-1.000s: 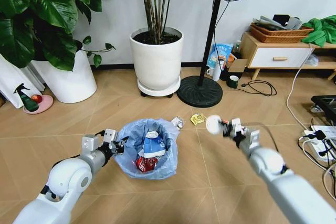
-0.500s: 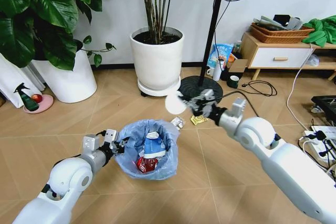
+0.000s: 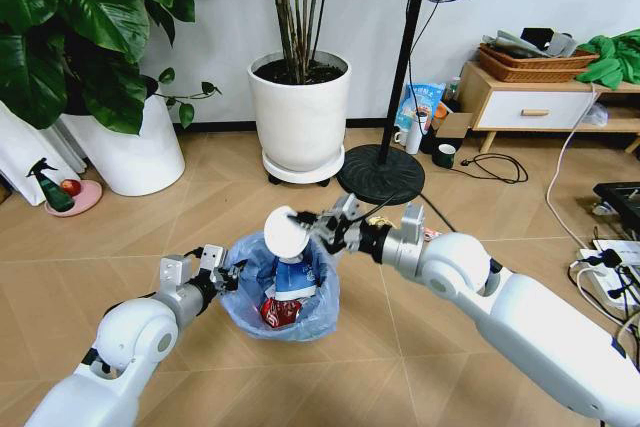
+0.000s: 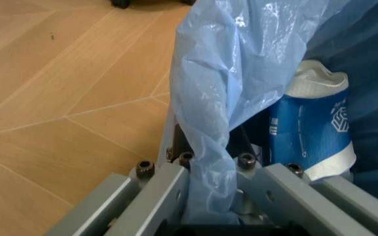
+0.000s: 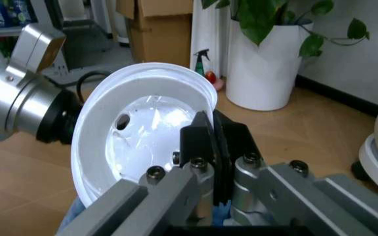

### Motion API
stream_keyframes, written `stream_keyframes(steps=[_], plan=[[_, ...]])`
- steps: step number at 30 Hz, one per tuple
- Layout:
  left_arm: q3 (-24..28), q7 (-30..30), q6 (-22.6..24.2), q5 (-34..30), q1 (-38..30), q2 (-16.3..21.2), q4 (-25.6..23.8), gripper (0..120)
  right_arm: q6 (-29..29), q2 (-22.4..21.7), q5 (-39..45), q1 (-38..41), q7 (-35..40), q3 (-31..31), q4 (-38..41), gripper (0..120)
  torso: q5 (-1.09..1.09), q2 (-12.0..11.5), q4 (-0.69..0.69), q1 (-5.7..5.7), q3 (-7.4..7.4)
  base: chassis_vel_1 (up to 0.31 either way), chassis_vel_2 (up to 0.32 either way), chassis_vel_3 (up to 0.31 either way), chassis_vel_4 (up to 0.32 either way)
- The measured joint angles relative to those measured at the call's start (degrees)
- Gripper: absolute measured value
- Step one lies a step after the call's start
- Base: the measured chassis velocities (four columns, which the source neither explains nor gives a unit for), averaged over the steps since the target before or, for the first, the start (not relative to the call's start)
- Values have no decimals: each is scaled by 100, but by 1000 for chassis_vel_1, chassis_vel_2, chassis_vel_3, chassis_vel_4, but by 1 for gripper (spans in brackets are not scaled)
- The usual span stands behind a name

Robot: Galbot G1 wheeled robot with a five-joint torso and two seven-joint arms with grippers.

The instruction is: Pick up the trash bin and place the garbage on the floor into it.

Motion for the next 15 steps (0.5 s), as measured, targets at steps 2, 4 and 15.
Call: stream_keyframes(steps=[2,4,15], plan=[[-2,0,0,0,1,2,0,0,5,-63,-57,-103,-58,6,71,0,1,0,0,0,0,0,0,0,0],[-2,0,0,0,3,-4,0,0,-1,-102,-90,-160,-77,22,118,0,1,0,0,0,0,0,0,0,0],[2,-2,0,19,24,-27,-5,0,10,-188,-265,-380,87,139,212,33,0,0,0,0,0,0,0,0,0]])
